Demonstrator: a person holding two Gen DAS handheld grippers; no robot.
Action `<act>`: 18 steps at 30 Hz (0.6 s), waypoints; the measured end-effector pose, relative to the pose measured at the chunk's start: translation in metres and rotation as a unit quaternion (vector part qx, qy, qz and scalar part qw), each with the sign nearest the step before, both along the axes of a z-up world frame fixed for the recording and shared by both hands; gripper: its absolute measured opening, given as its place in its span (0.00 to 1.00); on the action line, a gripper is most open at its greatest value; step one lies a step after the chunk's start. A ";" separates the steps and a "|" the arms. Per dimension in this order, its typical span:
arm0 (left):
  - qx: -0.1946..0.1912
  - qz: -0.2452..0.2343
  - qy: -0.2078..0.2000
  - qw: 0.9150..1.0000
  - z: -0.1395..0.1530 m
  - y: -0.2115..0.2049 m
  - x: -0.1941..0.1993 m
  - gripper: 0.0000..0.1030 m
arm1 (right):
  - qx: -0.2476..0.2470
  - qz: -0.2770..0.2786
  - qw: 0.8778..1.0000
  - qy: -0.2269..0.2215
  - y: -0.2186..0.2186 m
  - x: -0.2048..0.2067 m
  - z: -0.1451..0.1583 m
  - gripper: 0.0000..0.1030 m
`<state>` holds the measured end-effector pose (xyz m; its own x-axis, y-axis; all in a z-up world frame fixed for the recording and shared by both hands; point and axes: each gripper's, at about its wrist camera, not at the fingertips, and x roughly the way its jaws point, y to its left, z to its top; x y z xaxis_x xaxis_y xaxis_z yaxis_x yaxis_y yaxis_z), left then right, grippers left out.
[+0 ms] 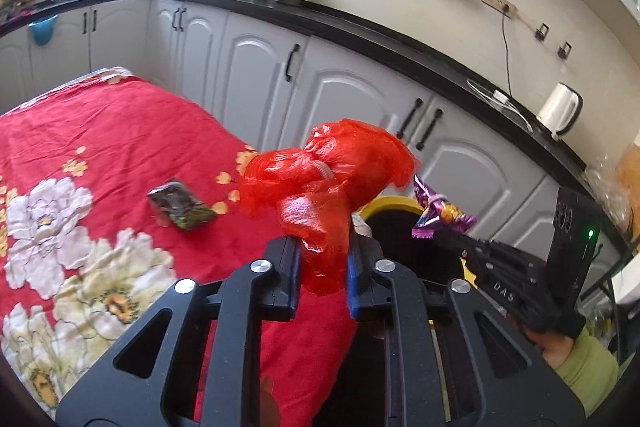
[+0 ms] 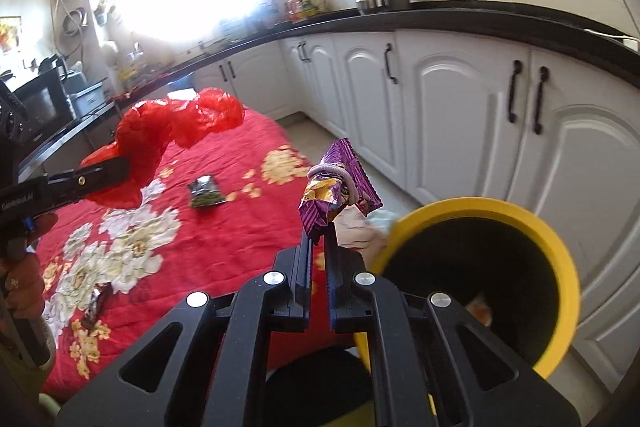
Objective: Collect trash
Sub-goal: 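Carry the red bag and purple wrapper over the yellow bin with both tools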
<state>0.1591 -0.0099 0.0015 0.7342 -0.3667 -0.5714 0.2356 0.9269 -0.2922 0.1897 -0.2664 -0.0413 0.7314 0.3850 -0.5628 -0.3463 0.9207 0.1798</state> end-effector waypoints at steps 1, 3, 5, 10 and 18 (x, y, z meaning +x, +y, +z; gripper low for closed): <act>0.004 -0.004 0.001 1.000 -0.001 -0.007 0.001 0.10 | 0.001 -0.005 1.000 0.000 -0.005 0.000 0.000 0.06; 0.006 -0.012 0.002 1.000 -0.003 -0.017 0.001 0.10 | 0.000 -0.014 1.000 -0.002 -0.013 -0.002 0.000 0.06; 0.010 -0.020 0.003 1.000 -0.005 -0.027 0.002 0.10 | -0.001 -0.021 1.000 -0.002 -0.022 -0.002 -0.001 0.06; 0.020 -0.040 0.010 0.999 -0.012 -0.052 0.006 0.09 | -0.001 -0.045 0.999 0.004 -0.049 -0.004 -0.007 0.06; 0.042 -0.064 0.035 0.996 -0.031 -0.092 0.016 0.09 | 0.001 -0.072 0.997 0.016 -0.081 -0.007 -0.019 0.06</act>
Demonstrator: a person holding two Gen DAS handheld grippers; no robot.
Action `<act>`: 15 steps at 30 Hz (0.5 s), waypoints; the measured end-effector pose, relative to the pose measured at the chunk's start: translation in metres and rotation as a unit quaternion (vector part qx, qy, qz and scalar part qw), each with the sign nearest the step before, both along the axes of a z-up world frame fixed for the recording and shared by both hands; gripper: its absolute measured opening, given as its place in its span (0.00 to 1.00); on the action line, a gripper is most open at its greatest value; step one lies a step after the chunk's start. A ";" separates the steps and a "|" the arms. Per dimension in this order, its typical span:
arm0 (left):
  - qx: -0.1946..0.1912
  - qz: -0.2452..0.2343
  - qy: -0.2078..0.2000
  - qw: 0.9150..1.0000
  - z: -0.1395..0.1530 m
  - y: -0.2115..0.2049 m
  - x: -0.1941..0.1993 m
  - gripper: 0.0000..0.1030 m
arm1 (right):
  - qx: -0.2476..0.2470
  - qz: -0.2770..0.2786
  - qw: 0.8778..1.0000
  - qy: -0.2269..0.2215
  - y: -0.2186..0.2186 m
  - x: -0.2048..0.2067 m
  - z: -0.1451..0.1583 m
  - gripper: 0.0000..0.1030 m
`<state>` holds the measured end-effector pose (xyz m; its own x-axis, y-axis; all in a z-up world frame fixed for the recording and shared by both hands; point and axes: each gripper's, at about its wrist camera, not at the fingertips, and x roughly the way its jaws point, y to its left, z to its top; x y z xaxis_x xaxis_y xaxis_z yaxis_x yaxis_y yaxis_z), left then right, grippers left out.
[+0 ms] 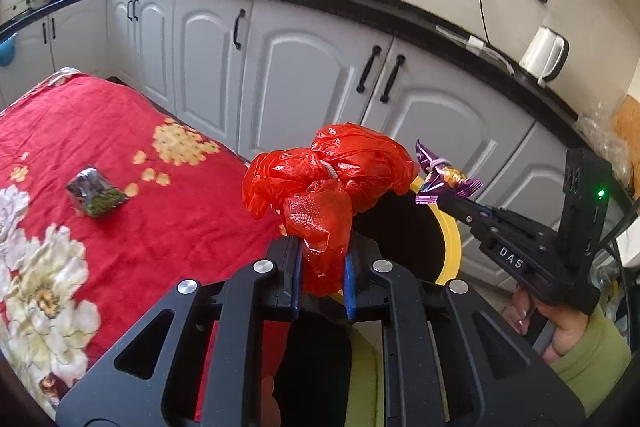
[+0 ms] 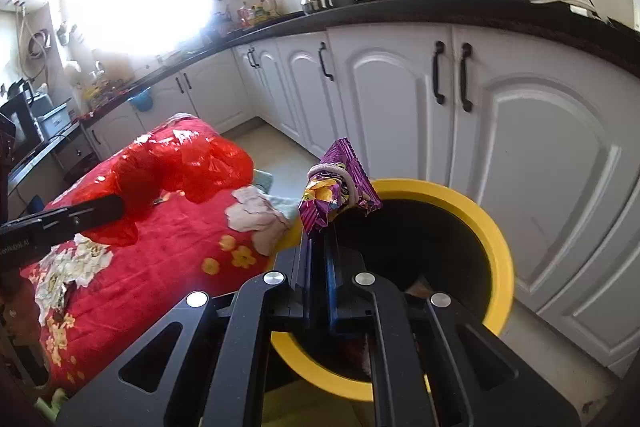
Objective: Collect trash
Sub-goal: 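Carry the red bag and purple wrapper over the yellow bin with both tools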
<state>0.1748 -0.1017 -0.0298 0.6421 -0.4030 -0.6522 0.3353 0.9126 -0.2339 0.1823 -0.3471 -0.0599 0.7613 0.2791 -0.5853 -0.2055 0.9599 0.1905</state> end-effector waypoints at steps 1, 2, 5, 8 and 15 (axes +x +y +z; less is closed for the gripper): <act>0.002 -0.003 0.004 1.000 -0.004 -0.005 0.002 0.09 | 0.001 -0.003 1.000 0.003 -0.004 0.000 -0.002 0.06; 0.005 -0.005 0.007 1.000 -0.006 -0.010 0.002 0.09 | 0.002 -0.006 1.000 0.006 -0.008 0.000 -0.005 0.06; 0.013 -0.011 0.016 1.000 -0.015 -0.022 0.005 0.09 | 0.003 -0.013 1.000 0.014 -0.018 0.000 -0.012 0.06; 0.024 -0.015 0.026 0.999 -0.024 -0.034 0.009 0.09 | 0.006 -0.021 0.999 0.026 -0.028 0.000 -0.020 0.06; 0.041 -0.023 0.055 0.997 -0.047 -0.058 0.021 0.09 | 0.017 -0.027 0.998 0.058 -0.045 0.003 -0.039 0.06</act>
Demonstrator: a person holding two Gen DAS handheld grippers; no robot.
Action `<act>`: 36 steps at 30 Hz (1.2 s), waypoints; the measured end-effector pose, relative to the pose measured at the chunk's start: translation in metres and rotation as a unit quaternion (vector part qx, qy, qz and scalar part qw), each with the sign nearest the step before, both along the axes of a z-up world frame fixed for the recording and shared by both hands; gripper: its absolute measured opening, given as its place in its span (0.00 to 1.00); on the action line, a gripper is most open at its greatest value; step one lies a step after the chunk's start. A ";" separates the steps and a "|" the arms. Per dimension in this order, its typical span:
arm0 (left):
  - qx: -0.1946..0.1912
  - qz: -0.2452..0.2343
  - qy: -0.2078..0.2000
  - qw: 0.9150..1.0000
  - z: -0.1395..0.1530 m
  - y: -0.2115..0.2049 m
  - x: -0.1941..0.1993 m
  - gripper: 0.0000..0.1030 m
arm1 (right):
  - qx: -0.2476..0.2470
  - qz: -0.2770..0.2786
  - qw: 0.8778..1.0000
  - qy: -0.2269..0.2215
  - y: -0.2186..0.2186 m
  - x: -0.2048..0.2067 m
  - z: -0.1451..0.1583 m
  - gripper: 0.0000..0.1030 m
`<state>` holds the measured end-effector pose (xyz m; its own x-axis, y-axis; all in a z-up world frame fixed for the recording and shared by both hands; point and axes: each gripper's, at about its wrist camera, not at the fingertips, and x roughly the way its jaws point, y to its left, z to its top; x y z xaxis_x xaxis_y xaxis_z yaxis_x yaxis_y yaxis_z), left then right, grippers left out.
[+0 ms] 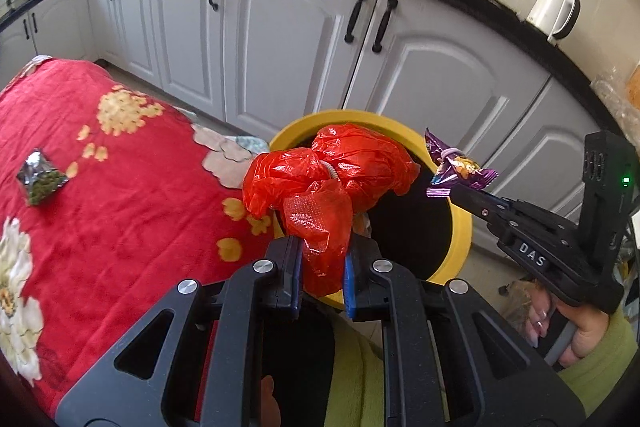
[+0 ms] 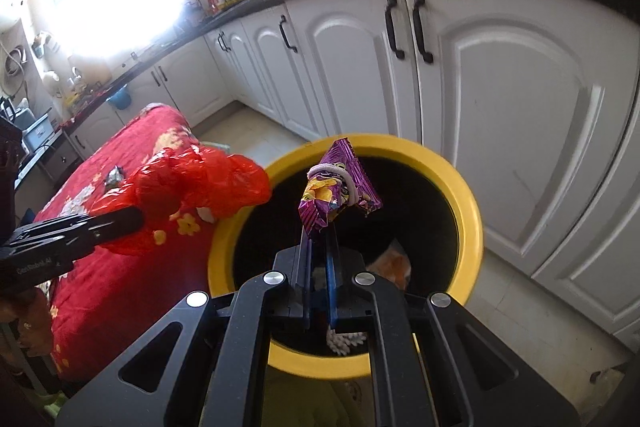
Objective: Collect trash
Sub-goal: 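Carry the red bag and purple wrapper over the yellow bin with both tools, then open both tools to drop the red bag and purple wrapper into the bin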
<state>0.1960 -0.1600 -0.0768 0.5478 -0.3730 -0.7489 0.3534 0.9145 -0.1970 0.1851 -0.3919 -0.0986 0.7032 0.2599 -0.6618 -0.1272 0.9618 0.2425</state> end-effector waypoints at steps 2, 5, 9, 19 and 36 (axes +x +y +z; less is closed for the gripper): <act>-0.001 -0.003 0.009 1.000 -0.006 -0.005 0.004 0.09 | 0.001 0.000 1.000 0.008 -0.002 0.000 -0.005 0.06; 0.006 -0.007 0.017 1.000 -0.013 -0.014 0.010 0.09 | 0.006 -0.003 1.000 0.016 -0.006 -0.001 -0.012 0.06; 0.009 -0.011 0.027 1.000 -0.021 -0.021 0.015 0.09 | 0.011 -0.004 1.000 0.025 -0.008 0.001 -0.019 0.06; 0.012 0.008 0.035 0.999 -0.028 -0.013 0.020 0.60 | 0.013 -0.022 0.999 0.032 -0.015 0.003 -0.026 0.40; 0.028 0.107 -0.060 0.992 0.027 0.080 -0.031 0.89 | -0.004 0.038 0.998 -0.046 0.052 -0.009 0.024 0.74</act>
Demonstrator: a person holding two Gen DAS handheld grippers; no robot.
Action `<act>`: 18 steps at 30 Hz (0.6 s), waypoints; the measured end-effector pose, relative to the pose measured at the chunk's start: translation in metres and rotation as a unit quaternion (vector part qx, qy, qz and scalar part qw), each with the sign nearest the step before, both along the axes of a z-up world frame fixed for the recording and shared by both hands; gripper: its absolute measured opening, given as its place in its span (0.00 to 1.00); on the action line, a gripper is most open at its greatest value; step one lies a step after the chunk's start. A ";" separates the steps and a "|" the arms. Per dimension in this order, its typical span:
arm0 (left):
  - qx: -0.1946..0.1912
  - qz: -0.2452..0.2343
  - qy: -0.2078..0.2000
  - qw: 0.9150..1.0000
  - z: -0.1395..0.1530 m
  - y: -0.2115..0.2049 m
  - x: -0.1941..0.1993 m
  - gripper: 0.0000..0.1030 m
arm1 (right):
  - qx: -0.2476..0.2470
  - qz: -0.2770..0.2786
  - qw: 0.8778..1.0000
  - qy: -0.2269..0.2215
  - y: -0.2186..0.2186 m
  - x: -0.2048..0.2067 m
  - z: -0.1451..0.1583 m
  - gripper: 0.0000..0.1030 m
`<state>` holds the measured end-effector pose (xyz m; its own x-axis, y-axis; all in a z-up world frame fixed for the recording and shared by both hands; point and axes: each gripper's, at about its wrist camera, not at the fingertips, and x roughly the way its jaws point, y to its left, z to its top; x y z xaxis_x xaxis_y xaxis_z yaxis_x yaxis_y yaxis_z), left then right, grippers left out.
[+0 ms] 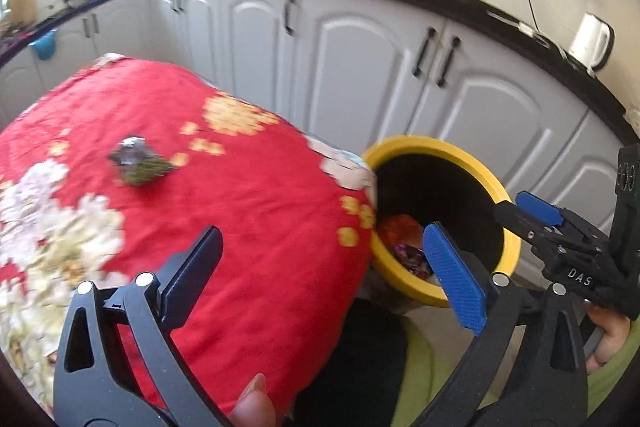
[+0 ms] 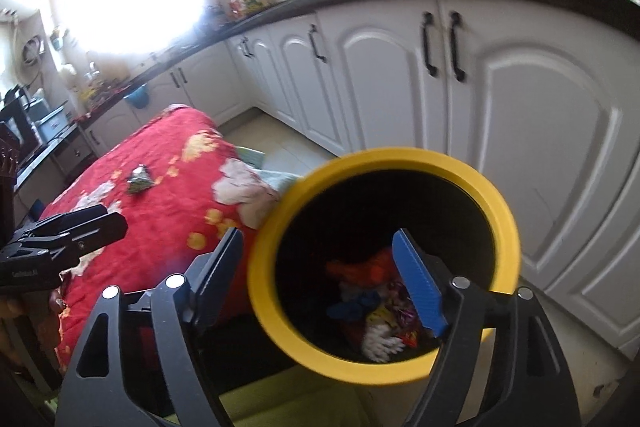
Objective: Collect trash
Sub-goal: 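Open both tools to drop the red bag and purple wrapper into the bin, then move both open tools back over the chocolate wrapper and pea snack bag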
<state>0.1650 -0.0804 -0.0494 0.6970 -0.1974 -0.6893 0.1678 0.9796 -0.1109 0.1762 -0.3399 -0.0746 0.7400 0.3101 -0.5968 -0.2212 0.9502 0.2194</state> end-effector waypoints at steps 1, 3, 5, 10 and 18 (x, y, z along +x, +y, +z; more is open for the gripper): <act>0.004 0.010 -0.010 1.000 0.005 0.008 -0.005 0.89 | -0.001 0.006 1.000 -0.004 0.007 -0.001 0.003 0.75; 0.008 0.023 -0.024 0.999 0.011 0.019 -0.012 0.89 | -0.003 0.016 1.000 -0.010 0.018 -0.001 0.009 0.77; 0.010 0.037 -0.036 0.999 0.017 0.031 -0.019 0.89 | -0.005 0.026 1.000 -0.015 0.029 -0.001 0.014 0.78; 0.006 0.063 -0.056 0.996 0.030 0.058 -0.036 0.89 | -0.007 0.050 0.998 -0.028 0.059 -0.002 0.026 0.80; 0.003 0.105 -0.068 0.992 0.033 0.100 -0.058 0.89 | -0.003 0.088 0.995 -0.041 0.108 0.002 0.039 0.82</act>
